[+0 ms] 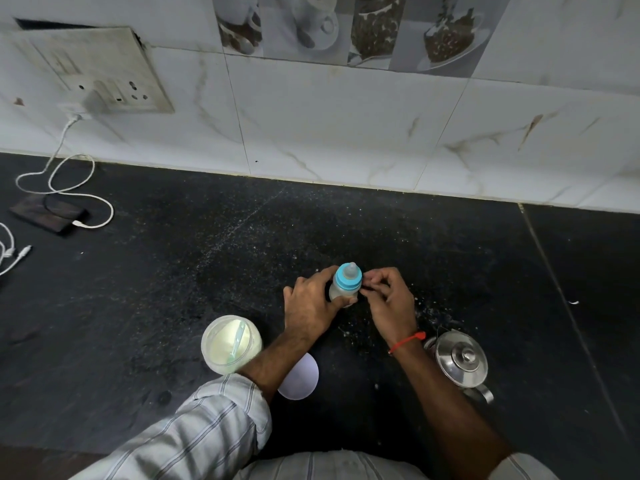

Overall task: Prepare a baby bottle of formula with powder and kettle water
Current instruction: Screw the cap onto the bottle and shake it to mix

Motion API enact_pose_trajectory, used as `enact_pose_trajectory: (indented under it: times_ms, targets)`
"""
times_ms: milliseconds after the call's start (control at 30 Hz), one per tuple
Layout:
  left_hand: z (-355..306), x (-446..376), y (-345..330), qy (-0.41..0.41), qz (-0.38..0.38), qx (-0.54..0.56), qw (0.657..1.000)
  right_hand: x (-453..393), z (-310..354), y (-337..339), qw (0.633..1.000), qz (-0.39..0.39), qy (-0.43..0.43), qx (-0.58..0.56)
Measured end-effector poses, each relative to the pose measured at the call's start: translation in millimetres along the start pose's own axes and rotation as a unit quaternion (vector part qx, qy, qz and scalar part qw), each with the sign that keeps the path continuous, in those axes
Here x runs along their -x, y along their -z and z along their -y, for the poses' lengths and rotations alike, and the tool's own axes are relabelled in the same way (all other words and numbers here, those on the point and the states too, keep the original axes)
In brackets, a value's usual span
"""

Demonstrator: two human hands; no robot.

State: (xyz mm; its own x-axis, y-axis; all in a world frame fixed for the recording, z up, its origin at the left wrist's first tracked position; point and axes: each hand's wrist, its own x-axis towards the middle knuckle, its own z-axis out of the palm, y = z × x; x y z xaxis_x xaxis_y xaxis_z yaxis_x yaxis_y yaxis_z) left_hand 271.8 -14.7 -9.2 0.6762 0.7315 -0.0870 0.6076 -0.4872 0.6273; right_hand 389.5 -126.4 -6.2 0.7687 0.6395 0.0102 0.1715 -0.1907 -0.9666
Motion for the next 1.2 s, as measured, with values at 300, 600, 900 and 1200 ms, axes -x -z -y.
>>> enact_pose_trajectory:
  times_ms: [300, 600, 900, 1200]
  targets:
    - [0, 1, 1, -0.002, 0.002, -0.001, 1.000, -2, 4, -1, 1.000, 0.021, -0.010, -0.015]
    - [4, -1, -2, -0.010, -0.007, -0.014, 1.000, -6, 6, -2, 0.989, 0.108, 0.037, 0.095]
    - [7, -4, -5, -0.008, 0.000, -0.010, 1.000, -15, 8, -9, 0.992, 0.075, 0.006, 0.106]
    - [5, 4, -13, -0.002, -0.034, -0.012, 0.999, -14, 6, -22, 0.996, 0.052, -0.007, 0.069]
